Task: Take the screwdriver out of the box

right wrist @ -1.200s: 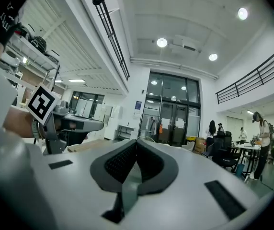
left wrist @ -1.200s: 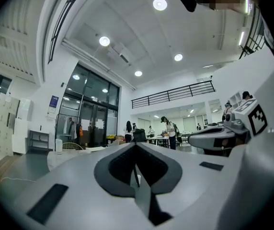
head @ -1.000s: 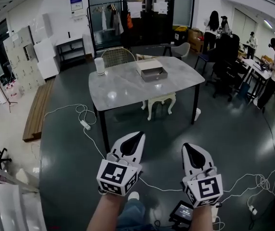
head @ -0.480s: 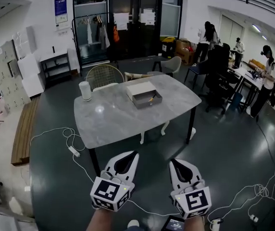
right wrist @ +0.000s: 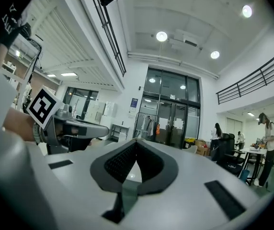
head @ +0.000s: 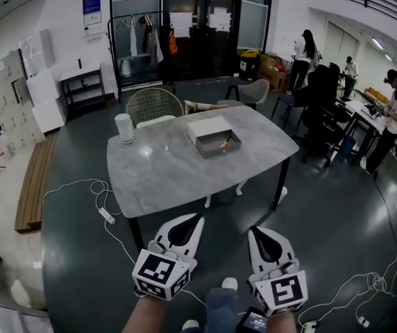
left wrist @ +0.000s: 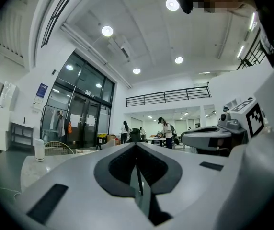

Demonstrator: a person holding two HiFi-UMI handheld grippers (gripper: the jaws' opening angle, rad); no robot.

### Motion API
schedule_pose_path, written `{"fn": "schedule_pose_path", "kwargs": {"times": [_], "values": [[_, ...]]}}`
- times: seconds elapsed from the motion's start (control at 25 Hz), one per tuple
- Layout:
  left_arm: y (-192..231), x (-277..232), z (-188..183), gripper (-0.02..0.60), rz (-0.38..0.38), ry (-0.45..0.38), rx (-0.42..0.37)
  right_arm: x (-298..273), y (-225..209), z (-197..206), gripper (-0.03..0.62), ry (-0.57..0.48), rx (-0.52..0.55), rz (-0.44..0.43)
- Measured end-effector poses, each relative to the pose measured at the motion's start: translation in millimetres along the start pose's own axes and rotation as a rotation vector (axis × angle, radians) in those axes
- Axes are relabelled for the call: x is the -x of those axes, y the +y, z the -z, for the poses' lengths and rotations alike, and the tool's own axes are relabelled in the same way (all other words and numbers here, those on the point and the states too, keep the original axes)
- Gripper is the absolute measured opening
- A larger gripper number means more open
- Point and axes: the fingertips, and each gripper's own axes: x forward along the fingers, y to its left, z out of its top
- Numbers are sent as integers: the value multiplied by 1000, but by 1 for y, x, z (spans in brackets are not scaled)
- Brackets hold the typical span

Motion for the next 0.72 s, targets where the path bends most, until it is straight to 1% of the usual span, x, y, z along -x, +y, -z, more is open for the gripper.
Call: {"fn": "schedule_pose_path", "kwargs": {"times": [0.08, 0.2, 0.28, 0.48, 0.72], "values": [[6, -14, 2, 14, -5, 7, -6, -12, -12, 3, 25, -36, -3, -7], [17, -43, 4, 13, -4, 10, -19, -37, -36, 11, 25, -30, 17, -13], [23, -64, 5, 14, -9, 15, -25, -55, -54, 14, 25, -32, 10, -17], [44, -132, 0, 14, -31, 9, -15, -104, -106, 23, 25, -37, -9, -36], [60, -218, 3, 14, -37, 16, -5, -157, -174, 34, 25, -40, -29, -57]]}}
